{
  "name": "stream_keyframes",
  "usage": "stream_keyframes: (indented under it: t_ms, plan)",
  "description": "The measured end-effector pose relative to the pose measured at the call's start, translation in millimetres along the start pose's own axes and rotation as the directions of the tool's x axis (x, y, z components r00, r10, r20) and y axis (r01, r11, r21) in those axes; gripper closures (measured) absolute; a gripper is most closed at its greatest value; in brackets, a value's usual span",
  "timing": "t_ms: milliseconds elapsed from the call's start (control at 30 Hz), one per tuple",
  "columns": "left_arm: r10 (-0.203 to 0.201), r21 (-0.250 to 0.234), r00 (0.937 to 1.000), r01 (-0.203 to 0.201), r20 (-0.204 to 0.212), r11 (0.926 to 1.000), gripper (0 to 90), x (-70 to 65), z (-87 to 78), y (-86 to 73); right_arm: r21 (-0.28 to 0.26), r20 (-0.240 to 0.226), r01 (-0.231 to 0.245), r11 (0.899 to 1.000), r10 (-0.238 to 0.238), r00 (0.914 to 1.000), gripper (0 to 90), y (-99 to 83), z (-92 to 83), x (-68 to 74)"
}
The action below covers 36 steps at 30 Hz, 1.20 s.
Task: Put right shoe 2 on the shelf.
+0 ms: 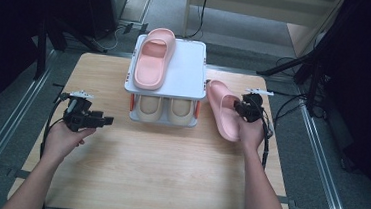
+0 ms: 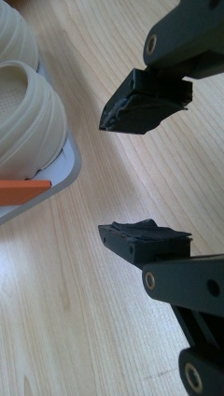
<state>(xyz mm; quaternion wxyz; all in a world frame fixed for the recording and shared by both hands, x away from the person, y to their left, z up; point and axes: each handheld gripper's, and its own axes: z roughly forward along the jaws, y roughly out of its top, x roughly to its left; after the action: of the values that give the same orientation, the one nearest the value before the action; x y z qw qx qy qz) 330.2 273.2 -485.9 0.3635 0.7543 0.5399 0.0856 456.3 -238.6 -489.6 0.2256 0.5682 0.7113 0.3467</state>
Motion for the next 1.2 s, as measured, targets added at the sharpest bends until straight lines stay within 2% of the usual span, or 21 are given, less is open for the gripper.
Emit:
stream_keyframes:
  t_ms: [67, 200, 333, 467, 700, 933, 1200]
  plan:
    - [-0.001, -0.003, 1.0000, 0.001, 0.004, 1.0000, 43.5, -0.9, 0.5, 1.0, 0.008, 0.000, 0.010, 1.000, -0.010, 1.0000, 83.7, 3.1, -1.9, 0.6]
    - [0.007, 0.008, 0.9999, -0.007, 0.013, 0.9999, 43.5, -2.6, 3.1, 1.8, 0.022, -0.005, -0.019, 1.000, 0.019, 0.9998, 83.7, 11.5, -7.1, -0.3]
    - [0.009, 0.009, 0.9998, -0.009, 0.015, 0.9999, 43.5, -4.1, 5.1, 3.1, 0.018, 0.012, 0.008, 1.000, -0.009, 0.9999, 83.3, 25.4, -15.7, 1.4]
    - [0.009, 0.013, 0.9998, -0.010, 0.020, 0.9999, 43.5, -4.4, 5.7, 3.6, 0.023, 0.002, -0.007, 1.000, 0.007, 1.0000, 83.4, 39.1, -23.3, 1.3]
    - [0.015, 0.017, 0.9999, -0.015, 0.006, 0.9997, 43.5, -3.8, 6.5, 3.3, 0.026, 0.031, 0.013, 1.000, -0.014, 0.9994, 83.1, 69.5, -38.9, 6.0]
    - [0.004, 0.012, 0.9999, -0.005, 0.014, 0.9999, 43.6, -2.7, 6.6, 3.2, 0.017, 0.061, 0.024, 1.000, -0.025, 0.9978, 82.9, 100.0, -51.8, 7.9]
    - [0.002, 0.004, 0.9998, -0.002, 0.021, 1.0000, 44.1, -1.6, 4.6, 3.5, -0.010, 0.064, 0.042, 0.999, -0.041, 0.9971, 82.2, 138.7, -65.5, 22.1]
